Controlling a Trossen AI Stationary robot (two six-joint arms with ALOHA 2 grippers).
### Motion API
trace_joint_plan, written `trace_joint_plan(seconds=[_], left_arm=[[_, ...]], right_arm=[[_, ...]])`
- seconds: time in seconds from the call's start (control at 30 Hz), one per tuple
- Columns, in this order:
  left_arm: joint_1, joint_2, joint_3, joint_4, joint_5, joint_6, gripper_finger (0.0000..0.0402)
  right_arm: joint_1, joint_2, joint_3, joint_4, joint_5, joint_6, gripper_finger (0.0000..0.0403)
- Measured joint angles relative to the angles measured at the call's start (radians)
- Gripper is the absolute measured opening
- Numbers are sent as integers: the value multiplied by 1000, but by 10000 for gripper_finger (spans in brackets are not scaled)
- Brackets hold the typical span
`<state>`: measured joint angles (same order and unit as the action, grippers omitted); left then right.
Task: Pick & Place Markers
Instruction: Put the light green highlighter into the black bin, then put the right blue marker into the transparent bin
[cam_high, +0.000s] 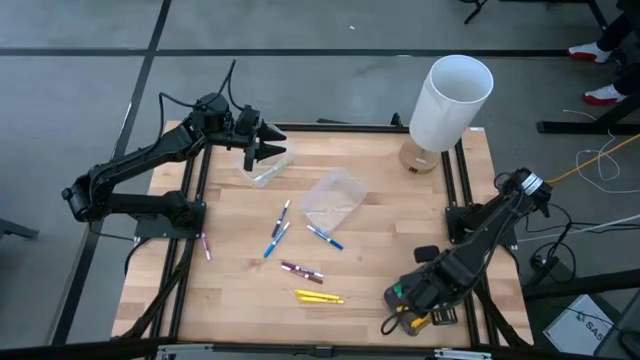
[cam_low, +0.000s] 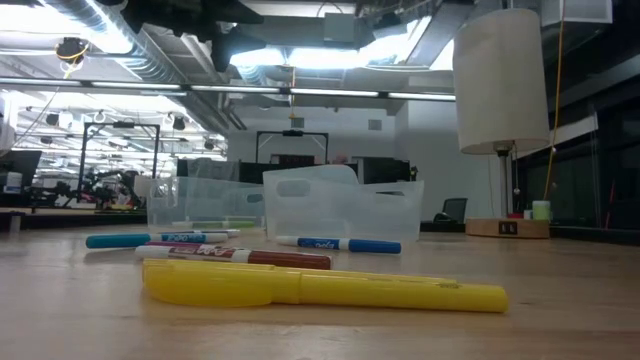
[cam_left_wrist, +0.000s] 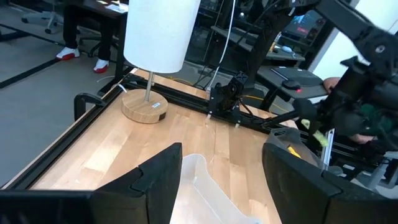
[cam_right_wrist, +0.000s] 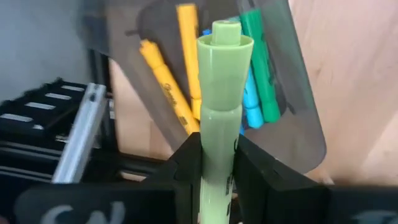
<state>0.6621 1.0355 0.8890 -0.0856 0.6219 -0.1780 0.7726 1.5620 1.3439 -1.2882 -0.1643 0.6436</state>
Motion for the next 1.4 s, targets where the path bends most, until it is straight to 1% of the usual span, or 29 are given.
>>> trace_joint_plan(seconds=[0.27, 0.43, 0.6, 0.73, 0.93, 1.03, 1.4], left_arm=[[0, 0, 0, 0, 0, -1, 216], [0, 0, 0, 0, 0, -2, 216], [0, 0, 0, 1, -2, -3, 216], [0, 0, 0, 1, -3, -3, 216], [0, 0, 0, 2, -3, -10, 216], [0, 0, 0, 7, -4, -19, 216], [0, 0, 0, 7, -4, -19, 216]], right_arm=[[12, 0, -150, 186, -29, -23, 68], [35, 0, -244, 271, -30, -37, 68], [44, 0, -307, 323, -56, -75, 68], [43, 0, -318, 332, -56, -78, 71], [44, 0, -318, 356, -63, -102, 119], [43, 0, -318, 356, -64, -103, 132], [43, 0, -318, 356, -65, -95, 139]])
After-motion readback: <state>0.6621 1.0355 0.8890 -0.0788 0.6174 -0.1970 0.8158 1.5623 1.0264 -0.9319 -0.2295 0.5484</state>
